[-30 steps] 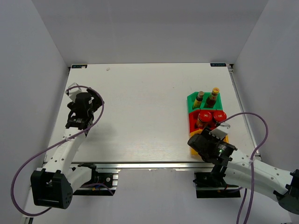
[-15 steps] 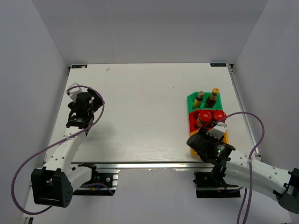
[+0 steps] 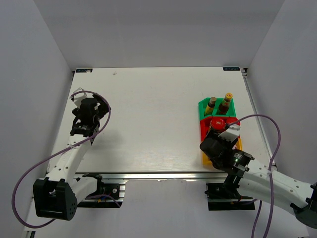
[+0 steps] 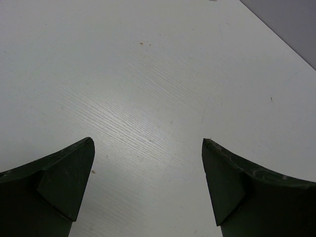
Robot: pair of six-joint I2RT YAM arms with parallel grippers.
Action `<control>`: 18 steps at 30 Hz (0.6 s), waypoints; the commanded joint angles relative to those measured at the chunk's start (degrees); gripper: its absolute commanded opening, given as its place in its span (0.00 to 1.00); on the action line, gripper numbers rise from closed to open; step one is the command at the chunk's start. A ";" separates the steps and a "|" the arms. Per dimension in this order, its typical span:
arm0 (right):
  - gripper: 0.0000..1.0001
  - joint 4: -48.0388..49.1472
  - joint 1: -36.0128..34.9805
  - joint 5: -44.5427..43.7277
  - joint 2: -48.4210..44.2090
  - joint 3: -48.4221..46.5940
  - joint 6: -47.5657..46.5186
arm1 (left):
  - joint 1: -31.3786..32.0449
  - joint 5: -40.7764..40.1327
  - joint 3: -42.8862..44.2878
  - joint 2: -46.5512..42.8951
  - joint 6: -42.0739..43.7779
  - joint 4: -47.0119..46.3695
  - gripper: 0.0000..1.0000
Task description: Organize the condiment bottles
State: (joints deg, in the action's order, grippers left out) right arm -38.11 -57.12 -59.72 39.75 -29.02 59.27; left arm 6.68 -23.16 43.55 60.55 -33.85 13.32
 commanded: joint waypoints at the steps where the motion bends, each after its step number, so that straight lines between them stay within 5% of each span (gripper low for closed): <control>1: 0.82 8.74 -0.09 -4.69 -1.42 -4.02 -10.09 | -0.26 0.75 0.92 -0.09 0.45 -0.84 0.98; 4: 0.89 14.54 -0.09 -6.80 -2.04 -6.57 -18.71 | -0.26 0.57 0.92 -0.26 0.53 -0.67 0.98; 10: 0.89 34.19 -0.09 -3.49 -5.55 -6.76 -36.30 | -0.26 1.10 1.45 -0.96 0.62 -0.05 0.98; 18: 0.90 37.49 -0.01 5.40 -1.00 -9.39 -45.73 | -0.26 5.58 1.19 -3.51 0.18 -0.75 0.98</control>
State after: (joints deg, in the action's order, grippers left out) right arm -5.45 -57.10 -57.89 36.71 -35.20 19.79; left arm 6.68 -20.10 43.55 59.42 -33.69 13.39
